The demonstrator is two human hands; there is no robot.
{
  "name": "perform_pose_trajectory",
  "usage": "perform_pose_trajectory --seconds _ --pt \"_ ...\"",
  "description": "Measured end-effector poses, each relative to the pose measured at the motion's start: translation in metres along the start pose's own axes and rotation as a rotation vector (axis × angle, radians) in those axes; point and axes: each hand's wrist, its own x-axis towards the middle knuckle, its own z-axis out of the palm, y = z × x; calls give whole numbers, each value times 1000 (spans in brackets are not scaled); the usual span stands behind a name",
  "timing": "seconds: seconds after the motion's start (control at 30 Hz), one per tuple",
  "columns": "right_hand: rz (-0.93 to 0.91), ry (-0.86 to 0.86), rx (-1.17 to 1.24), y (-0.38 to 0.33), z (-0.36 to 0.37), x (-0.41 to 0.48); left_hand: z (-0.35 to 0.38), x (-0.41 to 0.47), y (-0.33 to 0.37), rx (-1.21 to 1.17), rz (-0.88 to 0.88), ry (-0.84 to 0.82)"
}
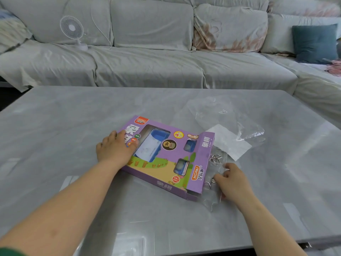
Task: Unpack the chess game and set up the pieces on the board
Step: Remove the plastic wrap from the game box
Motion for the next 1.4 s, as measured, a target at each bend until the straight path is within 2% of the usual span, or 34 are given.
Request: perform_pose_trajectory --seconds 0.23,0.33,0.5,0.63,0.77,0.83,0.97,1.07,1.2,1.4 --pt "102 63 256 29 -29 -12 -5 2 -6 -20 -13 -17" --pt "115 96 328 39 -40 -19 -7 -1 -9 -149 -96 40" --pt "89 205 260 48 -30 -18 -6 -22 -18 -575 -368 95" --pt "81 241 229 47 -23 -16 0 -34 -24 -720 -396 79" --pt "60 256 264 49 -22 -16 -12 -36 -8 -1337 -465 126" --pt "46 234 281 50 -24 -17 -13 -38 7 -1537 -496 87" --pt "65 215 394 56 -27 -14 0 -47 33 -1615 -538 -18" --pt "117 190 512 57 -29 -13 -5 -58 50 -1687 -589 -165" --pt "137 157 620 60 -32 -10 -8 -63 61 -1611 -593 -340" --pt "125 168 661 65 -35 -6 -1 -64 66 -1533 -525 -432"
